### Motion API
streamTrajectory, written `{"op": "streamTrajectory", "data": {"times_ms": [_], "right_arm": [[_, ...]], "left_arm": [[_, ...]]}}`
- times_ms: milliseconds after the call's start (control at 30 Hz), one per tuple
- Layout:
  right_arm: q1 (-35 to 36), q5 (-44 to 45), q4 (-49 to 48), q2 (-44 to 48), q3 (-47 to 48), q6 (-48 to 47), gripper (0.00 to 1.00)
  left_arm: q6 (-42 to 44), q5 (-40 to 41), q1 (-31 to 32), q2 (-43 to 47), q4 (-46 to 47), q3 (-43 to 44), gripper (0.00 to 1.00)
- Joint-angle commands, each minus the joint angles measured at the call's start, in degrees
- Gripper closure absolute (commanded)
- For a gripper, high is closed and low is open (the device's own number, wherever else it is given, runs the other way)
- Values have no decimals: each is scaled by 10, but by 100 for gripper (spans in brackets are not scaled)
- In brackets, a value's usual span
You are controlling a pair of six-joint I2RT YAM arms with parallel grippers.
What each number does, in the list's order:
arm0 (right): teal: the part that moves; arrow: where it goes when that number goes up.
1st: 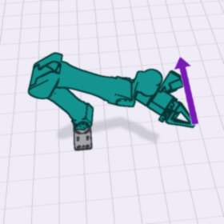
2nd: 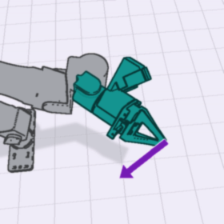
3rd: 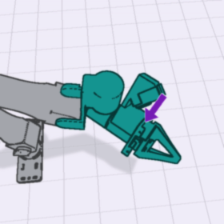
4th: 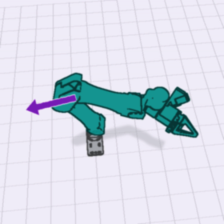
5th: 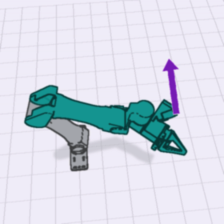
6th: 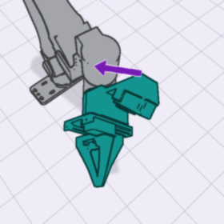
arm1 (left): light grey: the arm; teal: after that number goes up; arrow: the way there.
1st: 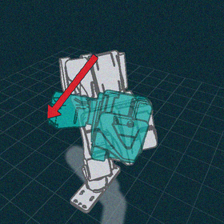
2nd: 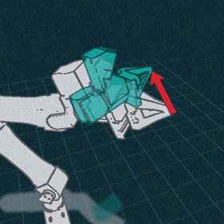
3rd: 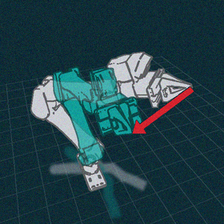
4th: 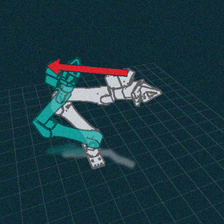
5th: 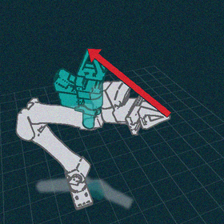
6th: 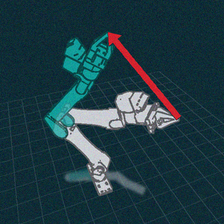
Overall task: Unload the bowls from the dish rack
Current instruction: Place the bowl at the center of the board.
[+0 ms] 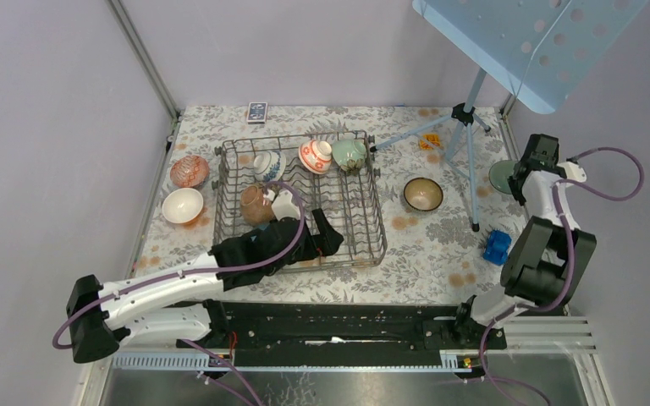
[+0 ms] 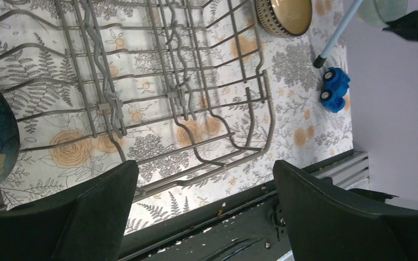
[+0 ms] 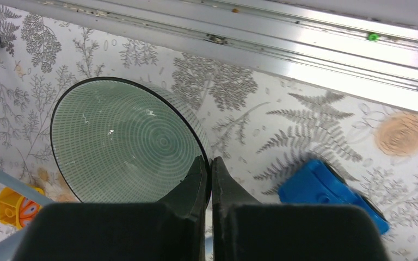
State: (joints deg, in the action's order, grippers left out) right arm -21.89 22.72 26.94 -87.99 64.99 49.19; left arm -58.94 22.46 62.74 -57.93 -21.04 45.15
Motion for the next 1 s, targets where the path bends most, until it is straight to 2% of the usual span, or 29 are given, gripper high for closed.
{"op": "streamTrajectory", "data": {"times_ms": [0,333,967], "right_arm": [[-4,-48,-39,-64,84,-37,100],[-9,-88,-49,-107,70,-38,100],[-11,-96,-80,-123,17,-62,100]], "left_arm": [[-4,1,-3,3,59,-15,2],[11,-15,-3,-59,66,5,2],[3,-16,-3,-59,64,-1,2]]}}
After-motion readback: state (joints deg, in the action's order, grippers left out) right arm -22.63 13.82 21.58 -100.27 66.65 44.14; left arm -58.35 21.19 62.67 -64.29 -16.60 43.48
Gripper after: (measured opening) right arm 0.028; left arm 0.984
